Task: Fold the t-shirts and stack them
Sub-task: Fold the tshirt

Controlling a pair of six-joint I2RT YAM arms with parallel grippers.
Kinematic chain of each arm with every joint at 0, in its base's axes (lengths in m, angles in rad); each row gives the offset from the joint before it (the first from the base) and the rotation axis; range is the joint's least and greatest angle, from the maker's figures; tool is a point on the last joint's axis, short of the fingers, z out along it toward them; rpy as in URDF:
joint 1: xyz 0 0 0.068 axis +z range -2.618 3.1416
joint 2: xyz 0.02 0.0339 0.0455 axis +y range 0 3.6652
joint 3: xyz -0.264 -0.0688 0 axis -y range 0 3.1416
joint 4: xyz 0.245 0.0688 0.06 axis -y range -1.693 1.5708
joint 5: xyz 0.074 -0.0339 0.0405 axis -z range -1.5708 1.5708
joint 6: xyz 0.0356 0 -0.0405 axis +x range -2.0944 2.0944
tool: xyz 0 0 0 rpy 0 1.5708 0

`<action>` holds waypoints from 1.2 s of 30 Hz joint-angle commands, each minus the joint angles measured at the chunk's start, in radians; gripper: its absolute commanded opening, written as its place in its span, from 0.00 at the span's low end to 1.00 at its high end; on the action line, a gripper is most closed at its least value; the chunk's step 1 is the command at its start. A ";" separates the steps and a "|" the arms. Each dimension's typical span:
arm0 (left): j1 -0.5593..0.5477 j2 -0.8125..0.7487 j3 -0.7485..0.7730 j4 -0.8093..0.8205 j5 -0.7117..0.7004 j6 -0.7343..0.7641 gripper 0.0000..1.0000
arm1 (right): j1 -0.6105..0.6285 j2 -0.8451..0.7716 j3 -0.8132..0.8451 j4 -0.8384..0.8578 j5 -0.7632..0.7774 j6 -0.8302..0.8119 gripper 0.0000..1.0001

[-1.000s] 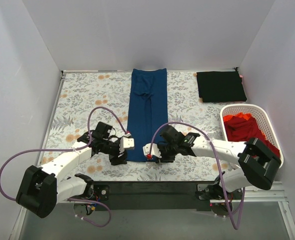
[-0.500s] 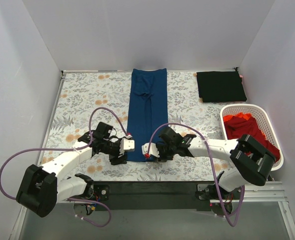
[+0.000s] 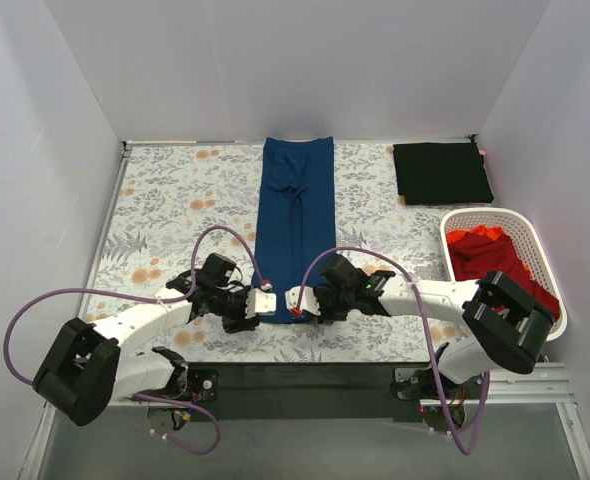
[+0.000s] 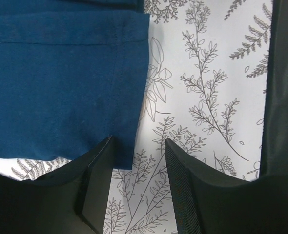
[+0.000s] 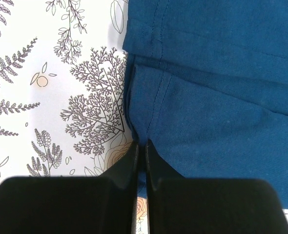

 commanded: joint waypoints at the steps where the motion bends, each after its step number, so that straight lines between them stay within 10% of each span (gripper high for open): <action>1: -0.003 -0.025 -0.001 0.047 -0.025 0.009 0.45 | -0.011 0.024 -0.048 -0.130 0.035 0.001 0.01; 23: -0.006 0.084 0.008 0.012 -0.012 0.119 0.41 | -0.037 0.058 0.007 -0.199 0.014 -0.021 0.01; 36: -0.011 0.131 0.077 -0.040 -0.011 0.082 0.00 | -0.037 0.011 0.041 -0.231 0.012 -0.017 0.01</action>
